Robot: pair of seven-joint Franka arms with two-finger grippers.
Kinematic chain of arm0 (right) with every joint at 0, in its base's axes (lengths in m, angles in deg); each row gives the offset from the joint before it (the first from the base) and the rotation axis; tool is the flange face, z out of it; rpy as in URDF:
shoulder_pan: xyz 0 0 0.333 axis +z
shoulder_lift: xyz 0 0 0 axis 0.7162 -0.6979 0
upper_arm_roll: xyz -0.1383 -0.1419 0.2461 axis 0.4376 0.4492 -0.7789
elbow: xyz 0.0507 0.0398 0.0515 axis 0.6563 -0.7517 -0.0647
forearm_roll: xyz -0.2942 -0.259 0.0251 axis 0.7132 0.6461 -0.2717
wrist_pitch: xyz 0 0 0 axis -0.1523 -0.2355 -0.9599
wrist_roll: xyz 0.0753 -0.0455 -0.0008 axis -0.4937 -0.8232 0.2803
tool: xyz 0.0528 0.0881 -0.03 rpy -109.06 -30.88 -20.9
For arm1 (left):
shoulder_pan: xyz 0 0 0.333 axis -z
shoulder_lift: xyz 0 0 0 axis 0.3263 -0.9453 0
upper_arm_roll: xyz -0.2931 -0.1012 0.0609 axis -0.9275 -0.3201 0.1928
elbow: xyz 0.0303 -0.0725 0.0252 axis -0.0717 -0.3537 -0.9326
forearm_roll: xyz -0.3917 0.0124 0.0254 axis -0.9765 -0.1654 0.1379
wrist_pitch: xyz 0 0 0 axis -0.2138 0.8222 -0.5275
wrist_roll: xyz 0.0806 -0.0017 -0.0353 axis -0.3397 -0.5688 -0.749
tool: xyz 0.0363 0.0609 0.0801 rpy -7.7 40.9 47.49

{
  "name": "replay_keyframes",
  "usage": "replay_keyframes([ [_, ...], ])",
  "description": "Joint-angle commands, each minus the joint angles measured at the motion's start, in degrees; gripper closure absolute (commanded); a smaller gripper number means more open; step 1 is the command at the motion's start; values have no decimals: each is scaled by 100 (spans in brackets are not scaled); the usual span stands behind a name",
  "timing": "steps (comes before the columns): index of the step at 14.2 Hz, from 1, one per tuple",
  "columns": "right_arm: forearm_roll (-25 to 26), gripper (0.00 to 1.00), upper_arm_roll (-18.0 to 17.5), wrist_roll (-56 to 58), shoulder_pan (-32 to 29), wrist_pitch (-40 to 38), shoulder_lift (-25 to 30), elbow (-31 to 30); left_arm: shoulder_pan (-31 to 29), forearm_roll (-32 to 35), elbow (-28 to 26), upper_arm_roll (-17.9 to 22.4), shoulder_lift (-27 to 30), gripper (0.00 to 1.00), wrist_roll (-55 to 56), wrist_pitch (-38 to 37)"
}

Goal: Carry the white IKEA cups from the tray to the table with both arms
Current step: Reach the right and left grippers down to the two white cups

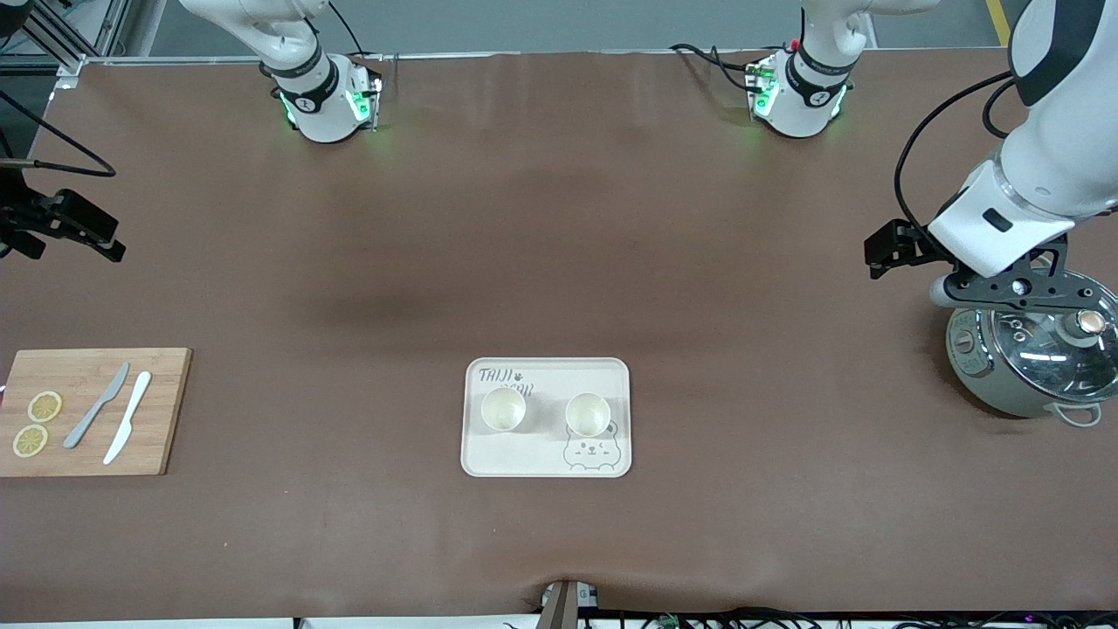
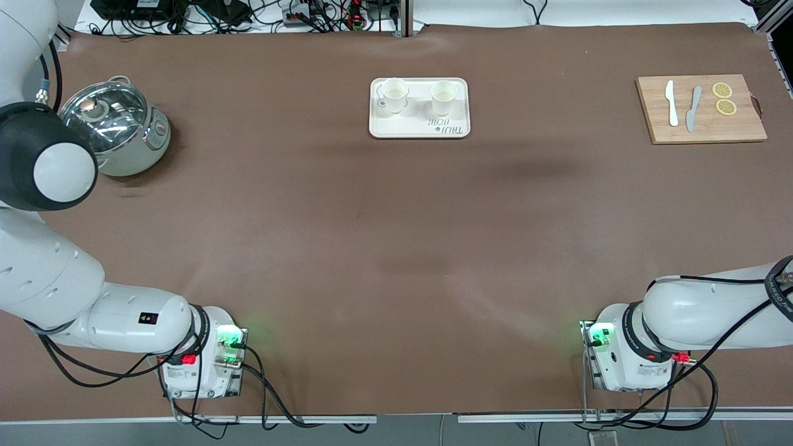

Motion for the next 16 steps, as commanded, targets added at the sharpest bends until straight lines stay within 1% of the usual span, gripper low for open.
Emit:
replay_keyframes([
  [1, 47, 0, 8, 34, 37, -83, -85, 137, -24, -32, 42, -22, 49, 0, 17, 46],
  [3, 47, 0, 8, 34, 37, -100, -85, 120, 20, -75, 34, -66, 15, 0, -54, 160],
  [4, 47, 0, 8, 34, 28, -100, -85, 120, 55, -93, -149, -136, -29, 0, -54, 387],
  [5, 47, 0, 8, 34, 37, -109, -85, 120, 186, -67, -456, -215, -21, 0, 128, 676],
  [6, 47, 0, 8, 34, 28, -109, -85, 111, 309, -58, -563, -233, -73, 0, 426, 958],
  [8, 47, 0, 8, 34, 11, -100, -138, 111, 546, -40, -494, -233, -502, 0, 657, 1057],
  [9, 47, 0, 8, 43, 11, -92, -173, 111, 669, -49, -294, -225, -731, 0, 727, 1144],
  [11, 47, 0, 8, 8, 80, -109, -418, 76, 801, -58, 338, -233, -1372, 0, 860, 1303],
  [13, 29, 0, -1, -45, 282, -13, -559, 93, 1117, -49, 612, -154, -1829, 0, 921, 1365],
  [14, -84, 0, -1, -80, 387, 22, -638, 102, 1232, -58, 822, -145, -2162, 0, 1104, 1400],
  [15, -285, 0, 7, -228, 475, 145, -743, 93, 1320, -76, 1146, -145, -2461, 0, 1263, 1409],
  [16, -357, 0, -1, -490, 502, 311, -866, 93, 1356, -102, 1411, -163, -2717, 0, 1325, 1426],
])
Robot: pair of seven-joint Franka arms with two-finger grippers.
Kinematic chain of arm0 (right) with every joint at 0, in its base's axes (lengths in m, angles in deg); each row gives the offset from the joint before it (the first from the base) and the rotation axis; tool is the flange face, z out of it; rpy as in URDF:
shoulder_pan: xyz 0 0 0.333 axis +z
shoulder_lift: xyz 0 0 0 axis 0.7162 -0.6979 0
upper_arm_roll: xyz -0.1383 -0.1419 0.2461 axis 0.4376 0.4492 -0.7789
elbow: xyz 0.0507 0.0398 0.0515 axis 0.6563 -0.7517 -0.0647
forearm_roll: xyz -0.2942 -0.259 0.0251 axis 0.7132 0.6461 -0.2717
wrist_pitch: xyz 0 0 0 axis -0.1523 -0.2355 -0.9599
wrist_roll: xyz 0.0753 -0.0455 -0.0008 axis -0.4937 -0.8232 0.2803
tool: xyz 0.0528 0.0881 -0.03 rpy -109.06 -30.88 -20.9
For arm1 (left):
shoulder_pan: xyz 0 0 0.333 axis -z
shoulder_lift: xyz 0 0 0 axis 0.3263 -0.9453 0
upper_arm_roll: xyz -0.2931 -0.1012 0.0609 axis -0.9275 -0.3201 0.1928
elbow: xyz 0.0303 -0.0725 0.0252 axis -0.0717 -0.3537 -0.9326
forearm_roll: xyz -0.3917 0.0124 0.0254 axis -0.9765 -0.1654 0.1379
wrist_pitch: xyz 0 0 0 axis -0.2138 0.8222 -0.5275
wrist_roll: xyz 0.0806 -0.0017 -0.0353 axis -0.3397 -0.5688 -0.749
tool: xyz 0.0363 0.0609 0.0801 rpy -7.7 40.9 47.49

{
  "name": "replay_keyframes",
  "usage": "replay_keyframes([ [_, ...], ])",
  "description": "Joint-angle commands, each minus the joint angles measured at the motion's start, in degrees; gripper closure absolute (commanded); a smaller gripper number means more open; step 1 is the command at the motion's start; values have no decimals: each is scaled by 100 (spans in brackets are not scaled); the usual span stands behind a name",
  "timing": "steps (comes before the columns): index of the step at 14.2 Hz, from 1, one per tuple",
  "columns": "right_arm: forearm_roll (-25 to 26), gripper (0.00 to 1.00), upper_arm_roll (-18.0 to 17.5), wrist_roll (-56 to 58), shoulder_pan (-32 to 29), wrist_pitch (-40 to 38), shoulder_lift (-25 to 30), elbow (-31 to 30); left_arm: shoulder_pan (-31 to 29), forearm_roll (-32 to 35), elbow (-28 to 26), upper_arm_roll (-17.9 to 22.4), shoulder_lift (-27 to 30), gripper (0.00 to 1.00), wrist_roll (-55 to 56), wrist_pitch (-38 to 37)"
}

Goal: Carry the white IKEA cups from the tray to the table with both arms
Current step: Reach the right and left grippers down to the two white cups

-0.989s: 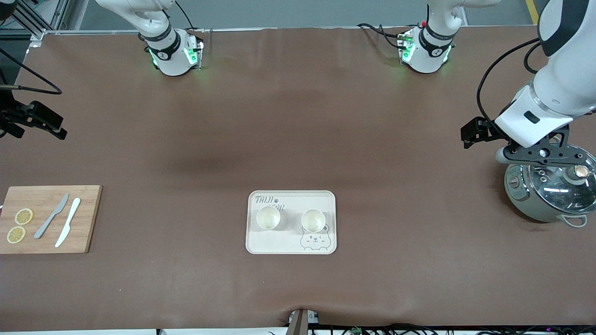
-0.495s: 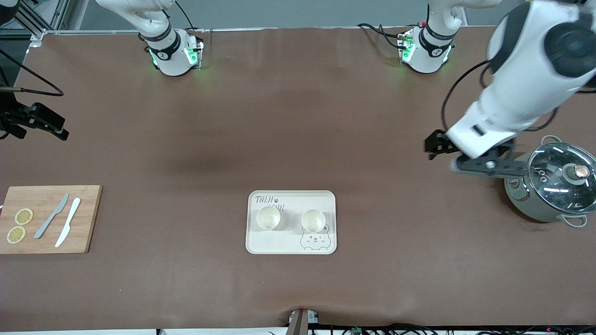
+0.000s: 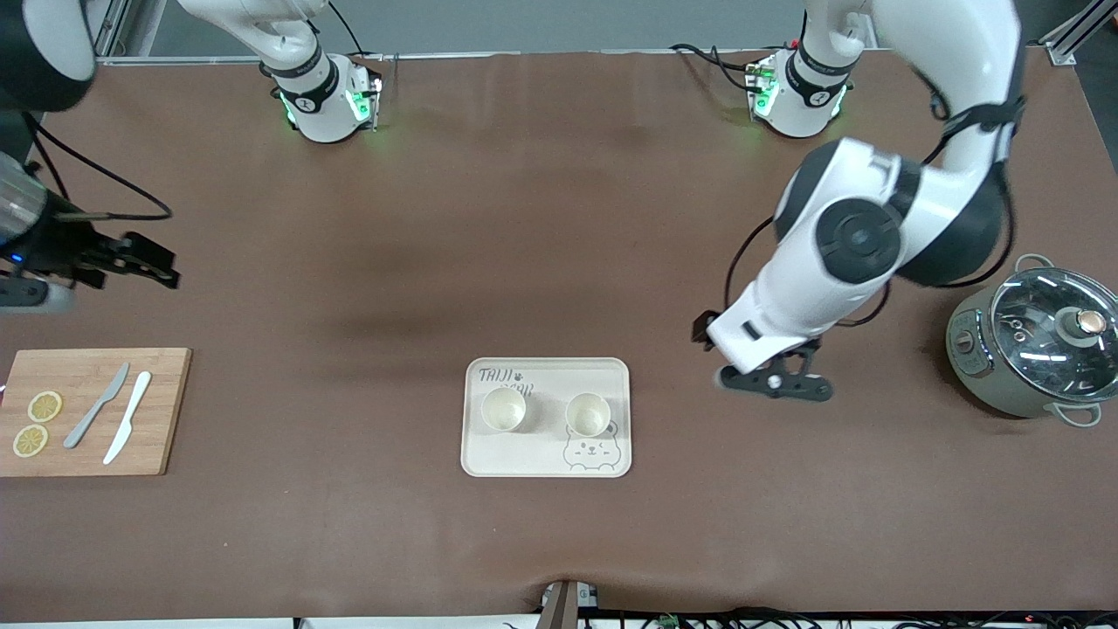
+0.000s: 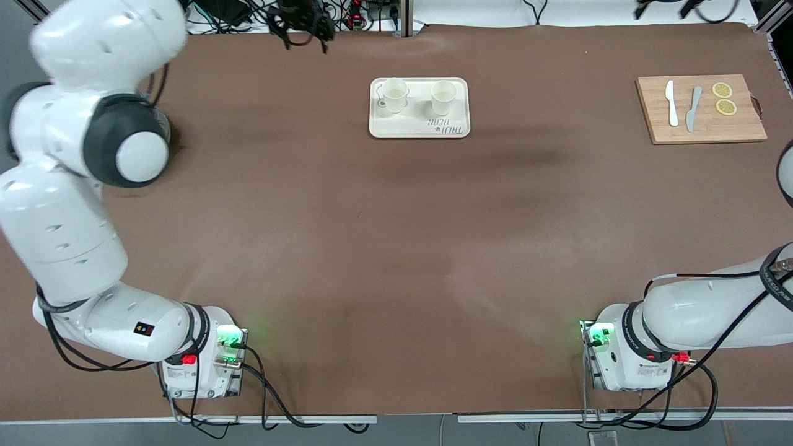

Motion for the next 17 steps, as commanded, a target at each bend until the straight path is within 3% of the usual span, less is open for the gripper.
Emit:
replay_keyframes([
  [1, -201, 0, 17, -489, 209, 361, -359, 111, 192, -83, 975, 21, -831, 0, 221, 53],
  [4, -410, 0, 8, -517, 351, 837, -833, 111, 402, -83, 985, 47, -1235, 0, 449, 826],
  [7, -1840, 0, 17, -491, 211, 1127, -1396, 102, 649, -83, 1029, 214, -1613, 0, 556, 1398],
  [8, -2079, 0, 26, -517, 280, 1337, -1528, 102, 667, -83, 1072, 223, -1736, 0, 573, 1600],
  [13, -2038, 0, 35, -551, 929, 2584, -2292, 129, 1026, -83, 1678, 450, -2562, 0, 906, 1917],
  [15, -1977, 0, 43, -972, 1193, 3086, -2635, 155, 1272, -83, 1670, 723, -2651, 0, 995, 2224],
  [17, -1662, 0, 52, -1315, 1518, 3386, -2960, 347, 1317, -83, 1670, 750, -2704, 0, 1057, 2348],
])
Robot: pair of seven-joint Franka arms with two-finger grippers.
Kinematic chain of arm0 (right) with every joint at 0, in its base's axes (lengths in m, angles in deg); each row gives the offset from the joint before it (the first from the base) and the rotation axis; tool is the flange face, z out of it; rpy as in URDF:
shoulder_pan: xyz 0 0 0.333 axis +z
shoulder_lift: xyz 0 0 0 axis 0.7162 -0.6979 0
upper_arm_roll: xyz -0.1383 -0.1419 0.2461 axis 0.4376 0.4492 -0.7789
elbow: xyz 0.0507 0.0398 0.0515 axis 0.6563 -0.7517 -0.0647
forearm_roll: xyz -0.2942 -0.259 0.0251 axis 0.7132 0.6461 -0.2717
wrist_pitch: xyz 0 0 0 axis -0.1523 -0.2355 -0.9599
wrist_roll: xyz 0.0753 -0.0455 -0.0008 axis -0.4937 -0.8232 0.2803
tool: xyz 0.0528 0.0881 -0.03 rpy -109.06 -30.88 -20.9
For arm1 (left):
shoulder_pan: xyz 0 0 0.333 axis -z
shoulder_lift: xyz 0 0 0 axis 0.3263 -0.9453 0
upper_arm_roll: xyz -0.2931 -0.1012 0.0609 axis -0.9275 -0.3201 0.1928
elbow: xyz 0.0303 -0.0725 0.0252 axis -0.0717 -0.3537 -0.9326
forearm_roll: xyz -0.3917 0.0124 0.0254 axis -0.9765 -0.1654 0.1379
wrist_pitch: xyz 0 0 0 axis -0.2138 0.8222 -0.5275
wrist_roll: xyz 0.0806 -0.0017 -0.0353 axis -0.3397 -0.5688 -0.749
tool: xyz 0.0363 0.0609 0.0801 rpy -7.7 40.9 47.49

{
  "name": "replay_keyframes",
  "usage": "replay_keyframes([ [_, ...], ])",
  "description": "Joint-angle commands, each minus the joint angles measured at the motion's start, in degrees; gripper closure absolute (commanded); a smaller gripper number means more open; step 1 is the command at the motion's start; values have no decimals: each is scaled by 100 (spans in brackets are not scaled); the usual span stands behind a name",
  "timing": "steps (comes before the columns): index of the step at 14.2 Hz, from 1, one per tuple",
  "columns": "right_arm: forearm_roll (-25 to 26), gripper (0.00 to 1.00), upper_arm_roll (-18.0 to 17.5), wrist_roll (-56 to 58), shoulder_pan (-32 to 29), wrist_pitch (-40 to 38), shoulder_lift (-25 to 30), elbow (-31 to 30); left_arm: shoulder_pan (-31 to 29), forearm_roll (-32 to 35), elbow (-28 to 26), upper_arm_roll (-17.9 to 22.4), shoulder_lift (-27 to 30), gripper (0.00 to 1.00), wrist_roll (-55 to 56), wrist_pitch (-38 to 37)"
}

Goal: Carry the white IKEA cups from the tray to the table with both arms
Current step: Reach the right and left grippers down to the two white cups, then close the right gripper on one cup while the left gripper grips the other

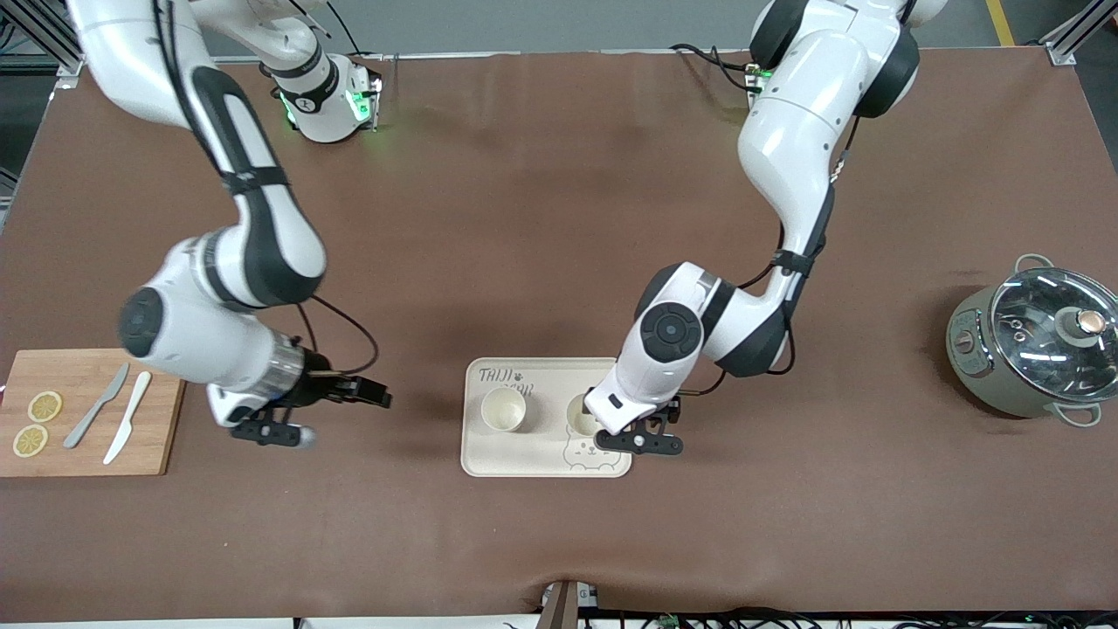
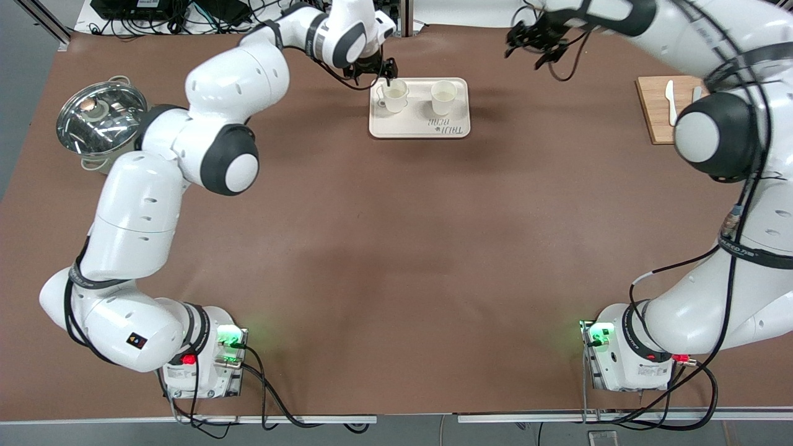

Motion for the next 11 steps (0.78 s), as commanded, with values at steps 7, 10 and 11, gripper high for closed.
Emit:
replay_keyframes([
  [7, 1427, 0, 59, -1870, 967, 171, -1282, 1244, 365, -73, 195, 442, -211, 0, 246, 401],
  [10, 1734, 0, 68, -2212, 1143, 153, -1537, 1570, 365, -82, 151, 407, -289, 0, 411, 410],
  [11, 1787, 0, 59, -2309, 1187, 153, -1581, 1623, 365, -82, 133, 407, -307, 0, 473, 410],
])
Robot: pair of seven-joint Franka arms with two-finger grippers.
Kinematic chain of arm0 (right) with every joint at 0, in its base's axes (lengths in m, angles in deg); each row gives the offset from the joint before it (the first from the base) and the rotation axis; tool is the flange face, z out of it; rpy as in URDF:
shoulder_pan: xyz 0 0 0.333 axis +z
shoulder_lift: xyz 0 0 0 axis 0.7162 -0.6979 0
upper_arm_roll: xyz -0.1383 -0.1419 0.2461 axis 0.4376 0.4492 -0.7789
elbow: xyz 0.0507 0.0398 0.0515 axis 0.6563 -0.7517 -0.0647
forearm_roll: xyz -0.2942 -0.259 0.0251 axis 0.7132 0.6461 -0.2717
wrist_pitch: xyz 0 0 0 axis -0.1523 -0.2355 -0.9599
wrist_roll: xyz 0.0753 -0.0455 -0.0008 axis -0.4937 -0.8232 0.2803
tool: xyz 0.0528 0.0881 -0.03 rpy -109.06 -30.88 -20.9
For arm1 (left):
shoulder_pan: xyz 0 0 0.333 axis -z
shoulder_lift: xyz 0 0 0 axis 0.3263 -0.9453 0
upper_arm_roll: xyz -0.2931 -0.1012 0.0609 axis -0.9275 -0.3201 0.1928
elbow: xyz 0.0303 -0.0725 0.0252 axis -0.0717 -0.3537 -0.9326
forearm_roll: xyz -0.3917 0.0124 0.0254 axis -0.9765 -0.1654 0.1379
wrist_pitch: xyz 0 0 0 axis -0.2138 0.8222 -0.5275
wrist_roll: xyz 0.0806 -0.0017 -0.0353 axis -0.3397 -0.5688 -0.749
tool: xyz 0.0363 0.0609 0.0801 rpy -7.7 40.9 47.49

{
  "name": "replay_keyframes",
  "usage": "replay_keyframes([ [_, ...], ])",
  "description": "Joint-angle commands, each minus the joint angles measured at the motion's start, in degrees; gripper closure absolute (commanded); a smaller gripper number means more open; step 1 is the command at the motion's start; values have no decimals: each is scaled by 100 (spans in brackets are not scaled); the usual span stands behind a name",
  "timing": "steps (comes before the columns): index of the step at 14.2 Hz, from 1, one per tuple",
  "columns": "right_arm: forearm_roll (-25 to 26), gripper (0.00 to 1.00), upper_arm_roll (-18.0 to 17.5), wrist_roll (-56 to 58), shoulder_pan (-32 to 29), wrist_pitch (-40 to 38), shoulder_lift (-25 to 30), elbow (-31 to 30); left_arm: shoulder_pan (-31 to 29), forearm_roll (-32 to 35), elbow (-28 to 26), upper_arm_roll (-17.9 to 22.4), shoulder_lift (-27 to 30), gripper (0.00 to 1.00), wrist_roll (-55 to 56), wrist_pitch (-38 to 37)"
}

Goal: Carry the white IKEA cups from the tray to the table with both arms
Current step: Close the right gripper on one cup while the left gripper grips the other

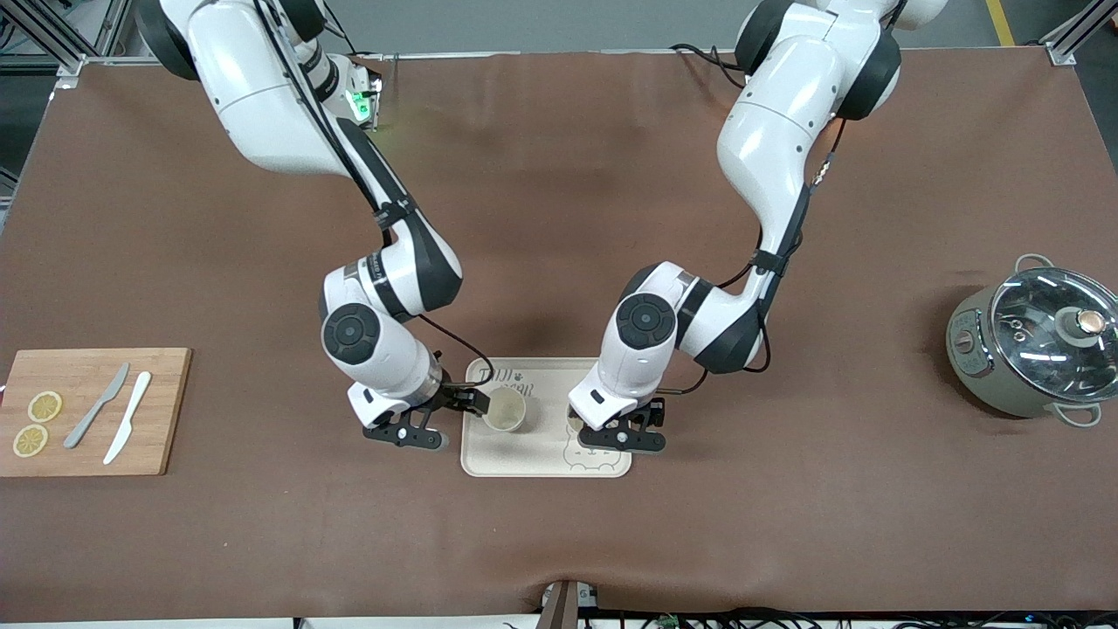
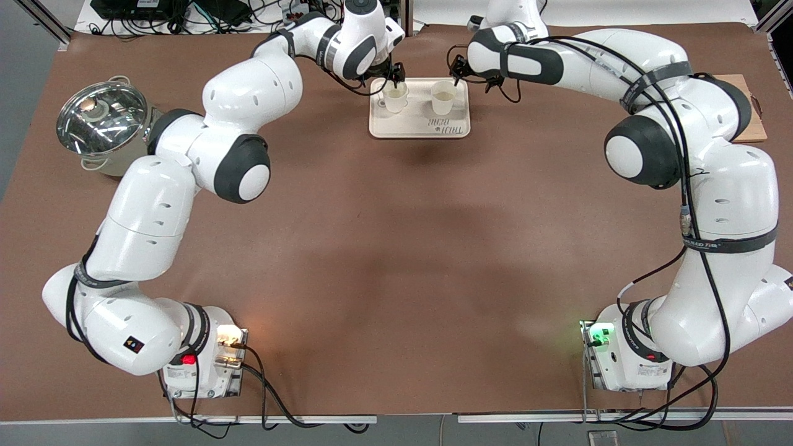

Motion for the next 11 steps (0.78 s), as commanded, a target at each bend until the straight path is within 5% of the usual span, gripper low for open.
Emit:
replay_keyframes([
  [1, 250, 0, 44, -383, 140, -79, -289, 456, 89, -82, 84, 85, -133, 0, 188, 58],
  [3, 259, 0, 53, -436, 228, -79, -403, 579, 133, -91, 32, 77, -142, 0, 250, 58],
  [4, 268, 0, 53, -506, 272, -79, -430, 579, 151, -274, 23, 42, -134, 99, 685, 41],
  [9, 505, 3, 53, -577, 395, -123, -465, 536, 133, -407, 14, 41, -134, 100, 839, 41],
  [11, 575, 26, 53, -595, 413, -123, -465, 527, 125, -407, 14, 41, -125, 100, 830, 32],
])
